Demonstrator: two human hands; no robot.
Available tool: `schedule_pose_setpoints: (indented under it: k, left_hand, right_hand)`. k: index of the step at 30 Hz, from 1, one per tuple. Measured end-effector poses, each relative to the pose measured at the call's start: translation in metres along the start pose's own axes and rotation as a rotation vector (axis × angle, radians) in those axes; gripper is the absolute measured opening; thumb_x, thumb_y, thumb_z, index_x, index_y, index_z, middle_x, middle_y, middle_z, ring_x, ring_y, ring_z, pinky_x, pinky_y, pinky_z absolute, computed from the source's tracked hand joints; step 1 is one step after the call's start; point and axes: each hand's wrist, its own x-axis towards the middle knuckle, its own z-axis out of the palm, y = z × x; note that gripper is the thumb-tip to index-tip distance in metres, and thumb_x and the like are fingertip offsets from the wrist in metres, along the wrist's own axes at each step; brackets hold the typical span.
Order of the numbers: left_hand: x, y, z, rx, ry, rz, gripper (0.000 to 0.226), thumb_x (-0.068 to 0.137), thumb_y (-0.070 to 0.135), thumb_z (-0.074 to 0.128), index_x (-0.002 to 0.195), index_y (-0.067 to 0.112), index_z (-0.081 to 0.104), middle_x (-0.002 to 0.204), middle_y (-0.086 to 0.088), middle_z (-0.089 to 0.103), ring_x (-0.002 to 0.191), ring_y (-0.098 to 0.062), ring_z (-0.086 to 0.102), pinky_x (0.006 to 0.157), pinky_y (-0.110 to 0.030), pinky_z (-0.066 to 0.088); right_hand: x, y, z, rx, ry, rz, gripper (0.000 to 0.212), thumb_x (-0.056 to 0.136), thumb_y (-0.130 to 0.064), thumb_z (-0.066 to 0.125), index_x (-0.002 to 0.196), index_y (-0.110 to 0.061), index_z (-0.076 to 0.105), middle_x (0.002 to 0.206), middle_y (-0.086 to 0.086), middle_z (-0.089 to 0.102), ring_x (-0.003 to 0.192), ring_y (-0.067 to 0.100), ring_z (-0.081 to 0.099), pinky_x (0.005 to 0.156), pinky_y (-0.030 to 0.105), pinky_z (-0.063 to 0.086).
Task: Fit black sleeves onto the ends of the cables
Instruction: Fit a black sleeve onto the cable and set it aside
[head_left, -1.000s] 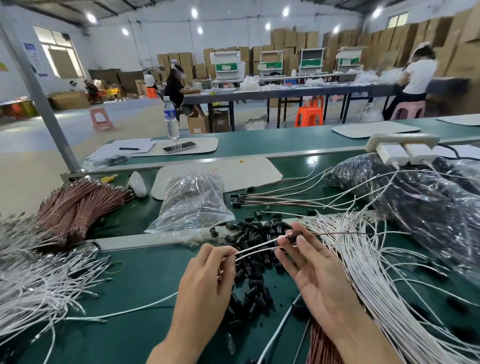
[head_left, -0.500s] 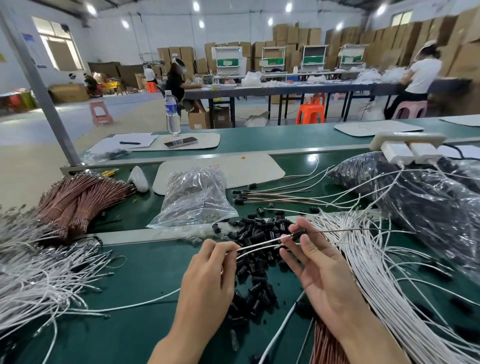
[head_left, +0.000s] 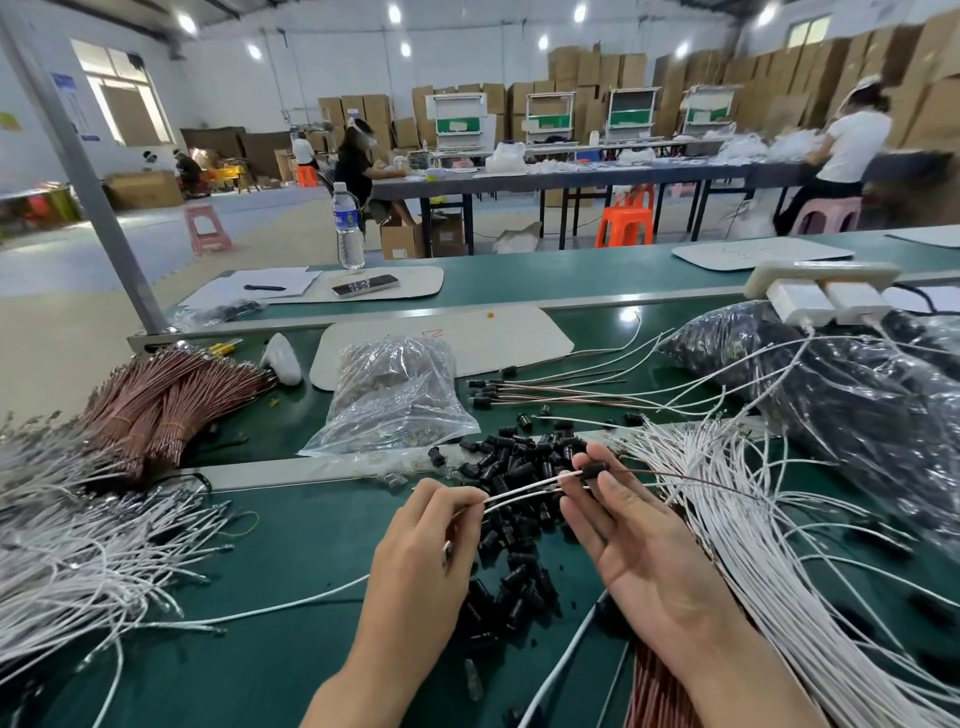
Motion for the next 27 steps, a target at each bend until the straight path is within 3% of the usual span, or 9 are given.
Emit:
schedule_pose_setpoints:
  k: [5,15,23,27]
  left_hand:
    - [0.002,0.0,-0.002,-0.007,0.047,-0.015,0.014,0.098,0.031,0.055,0.105,0.026,0.066,0.095,0.021,0.054,0.083,-0.008,0.061,0.071,-0.022,0.049]
    - [0.002,-0.003,-0.003,-0.068,0.076,-0.012,0.01,0.096,0.033,0.056,0.098,0.027,0.064,0.095,0.021,0.056,0.088,-0.006,0.063,0.076,-0.013,0.047]
    - [0.0,0.0,0.001,-0.043,0.003,0.055,0.012,0.101,0.031,0.058,0.109,0.033,0.067,0.099,0.02,0.056,0.088,-0.01,0.063,0.072,-0.032,0.053]
    - [-0.001,0.001,-0.001,-0.043,-0.054,0.07,0.024,0.103,0.023,0.05,0.119,0.034,0.063,0.102,0.02,0.05,0.086,-0.01,0.058,0.07,-0.027,0.05]
  right_hand:
    - [0.002,0.0,-0.003,-0.014,0.03,0.036,0.029,0.085,-0.003,0.064,0.111,-0.007,0.078,0.118,0.015,0.073,0.098,0.026,0.075,0.074,0.03,0.062]
    - [0.0,0.001,-0.004,-0.026,-0.002,0.075,0.029,0.088,0.001,0.063,0.113,-0.002,0.076,0.121,0.02,0.072,0.1,0.027,0.074,0.078,0.03,0.063]
    - [-0.003,0.013,0.006,-0.221,-0.077,0.094,0.031,0.083,-0.003,0.066,0.112,-0.008,0.077,0.122,0.018,0.072,0.109,0.029,0.072,0.08,0.026,0.06]
    - [-0.002,0.02,0.007,-0.345,-0.064,0.025,0.038,0.081,-0.005,0.068,0.118,-0.007,0.071,0.118,0.015,0.074,0.108,0.028,0.072,0.08,0.025,0.059]
